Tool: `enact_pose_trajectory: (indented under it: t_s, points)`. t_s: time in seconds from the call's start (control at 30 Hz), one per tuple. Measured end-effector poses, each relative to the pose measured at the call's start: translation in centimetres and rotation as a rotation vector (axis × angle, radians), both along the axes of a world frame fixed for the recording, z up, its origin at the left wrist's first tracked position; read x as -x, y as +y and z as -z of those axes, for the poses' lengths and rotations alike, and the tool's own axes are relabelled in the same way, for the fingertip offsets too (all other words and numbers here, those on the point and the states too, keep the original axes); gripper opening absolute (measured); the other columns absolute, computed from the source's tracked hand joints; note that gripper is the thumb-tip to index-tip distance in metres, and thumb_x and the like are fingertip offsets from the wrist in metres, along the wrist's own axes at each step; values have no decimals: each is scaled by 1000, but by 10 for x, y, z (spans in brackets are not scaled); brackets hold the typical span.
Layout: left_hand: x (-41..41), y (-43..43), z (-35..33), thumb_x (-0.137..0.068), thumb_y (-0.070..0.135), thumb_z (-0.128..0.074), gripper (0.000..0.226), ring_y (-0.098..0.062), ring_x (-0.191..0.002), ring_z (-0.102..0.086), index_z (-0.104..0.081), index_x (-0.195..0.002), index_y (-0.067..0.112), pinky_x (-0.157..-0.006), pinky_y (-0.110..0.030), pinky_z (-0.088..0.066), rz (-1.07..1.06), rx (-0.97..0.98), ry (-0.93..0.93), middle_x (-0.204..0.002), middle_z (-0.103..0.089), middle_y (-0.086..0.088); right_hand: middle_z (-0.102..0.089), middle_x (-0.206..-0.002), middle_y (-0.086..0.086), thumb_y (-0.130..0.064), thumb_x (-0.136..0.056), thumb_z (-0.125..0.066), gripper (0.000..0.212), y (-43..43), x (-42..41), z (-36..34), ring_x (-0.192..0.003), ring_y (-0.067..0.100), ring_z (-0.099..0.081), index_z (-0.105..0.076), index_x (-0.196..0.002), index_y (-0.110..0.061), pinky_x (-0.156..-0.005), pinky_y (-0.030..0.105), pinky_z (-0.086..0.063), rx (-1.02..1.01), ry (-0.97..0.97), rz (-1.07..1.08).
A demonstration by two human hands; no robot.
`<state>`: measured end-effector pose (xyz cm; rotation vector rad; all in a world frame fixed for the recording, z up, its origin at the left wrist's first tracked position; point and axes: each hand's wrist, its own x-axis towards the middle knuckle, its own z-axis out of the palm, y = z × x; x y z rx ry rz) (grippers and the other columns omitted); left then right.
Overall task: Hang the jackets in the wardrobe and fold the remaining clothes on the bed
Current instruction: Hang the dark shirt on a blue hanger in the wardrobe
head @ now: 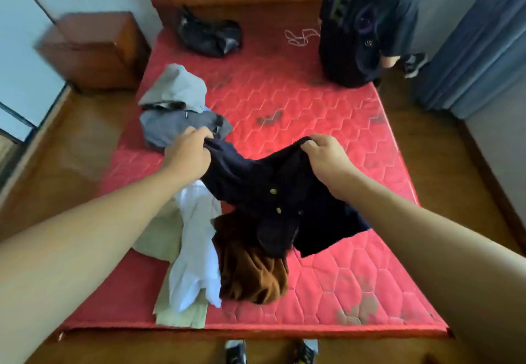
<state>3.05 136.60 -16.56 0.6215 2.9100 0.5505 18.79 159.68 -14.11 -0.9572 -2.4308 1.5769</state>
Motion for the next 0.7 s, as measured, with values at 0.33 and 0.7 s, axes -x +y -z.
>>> enact_pose_trajectory:
  t_s: [0.33,0.7]
  points:
    - [-76,-33,-119,-52,68,-79,106,-3,-141,-24,-23,-141,54,-119,-53,-10,489,-108,-262,-140,-40,28,-58,-63,2,-11,-91,-58,26,-101,40,-188,-52,13,-55,-59,-66,-17,-52,25,-45,143,198,-99]
    - [-68,-60,-186,-85,4,-48,14,-30,-83,-63,-62,-84,5,-77,-46,-49,184,-548,10,-81,-67,-11,-57,-64,10,-3,-91,-60,24,-91,25,-208,-56,22,-57,-58,-67,-11,-62,35,-49,401,131,42]
